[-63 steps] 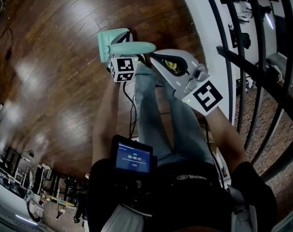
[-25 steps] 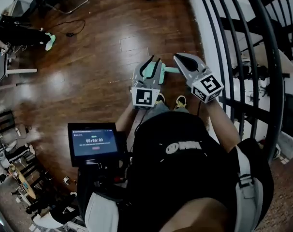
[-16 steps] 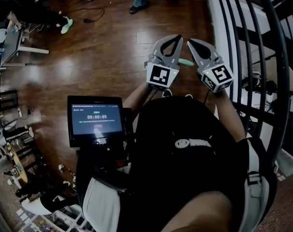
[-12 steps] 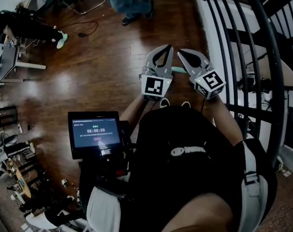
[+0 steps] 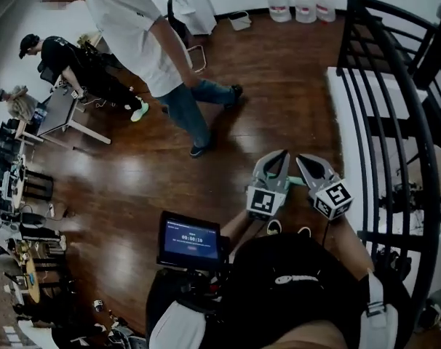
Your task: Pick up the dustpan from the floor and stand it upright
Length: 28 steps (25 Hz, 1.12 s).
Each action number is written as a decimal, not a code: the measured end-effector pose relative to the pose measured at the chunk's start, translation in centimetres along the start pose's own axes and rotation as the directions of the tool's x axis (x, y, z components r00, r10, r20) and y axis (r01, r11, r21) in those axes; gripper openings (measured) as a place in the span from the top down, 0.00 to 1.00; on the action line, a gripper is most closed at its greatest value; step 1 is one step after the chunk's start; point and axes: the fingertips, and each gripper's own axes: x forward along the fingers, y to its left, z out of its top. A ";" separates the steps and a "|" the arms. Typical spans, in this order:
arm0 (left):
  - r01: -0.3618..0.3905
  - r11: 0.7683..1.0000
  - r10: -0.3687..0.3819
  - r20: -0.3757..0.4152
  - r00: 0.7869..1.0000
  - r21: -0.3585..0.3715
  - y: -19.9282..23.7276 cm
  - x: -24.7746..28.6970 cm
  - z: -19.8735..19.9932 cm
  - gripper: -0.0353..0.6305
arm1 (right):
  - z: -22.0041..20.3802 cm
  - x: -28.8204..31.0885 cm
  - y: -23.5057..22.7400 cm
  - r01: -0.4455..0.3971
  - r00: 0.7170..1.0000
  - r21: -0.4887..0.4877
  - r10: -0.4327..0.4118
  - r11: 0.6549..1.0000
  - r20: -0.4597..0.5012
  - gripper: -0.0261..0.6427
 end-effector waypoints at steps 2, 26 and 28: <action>-0.016 1.000 0.016 0.000 1.000 -0.007 0.0 0.8 -0.1 0.92 | -0.2 0.2 -0.9 -0.010 1.000 -0.004 0.010 1.000 0.004 0.96; -0.184 0.982 0.182 0.050 0.982 0.030 7.1 -1.0 5.2 0.92 | 4.9 6.9 2.5 -0.170 0.985 -0.041 0.170 0.985 0.000 0.96; -0.188 0.982 0.186 0.056 0.981 0.029 7.3 -1.1 5.3 0.92 | 4.8 7.0 2.6 -0.174 0.985 -0.044 0.174 0.984 -0.004 0.96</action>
